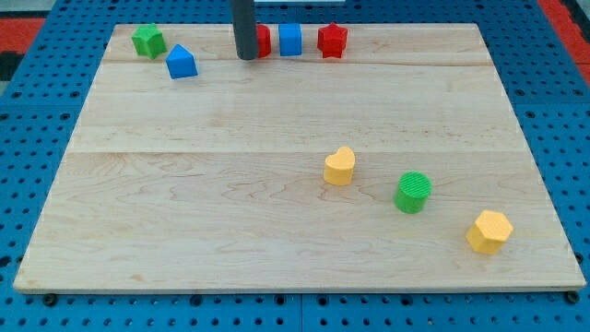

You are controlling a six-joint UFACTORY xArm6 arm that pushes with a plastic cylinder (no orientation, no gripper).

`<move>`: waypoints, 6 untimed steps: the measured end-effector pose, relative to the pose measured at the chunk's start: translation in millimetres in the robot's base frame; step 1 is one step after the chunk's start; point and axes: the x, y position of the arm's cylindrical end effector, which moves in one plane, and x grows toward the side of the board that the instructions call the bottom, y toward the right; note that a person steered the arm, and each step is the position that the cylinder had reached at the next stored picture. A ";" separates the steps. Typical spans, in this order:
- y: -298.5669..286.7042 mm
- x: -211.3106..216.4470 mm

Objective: Push the blue triangle towards the red circle

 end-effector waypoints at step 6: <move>-69.9 33.0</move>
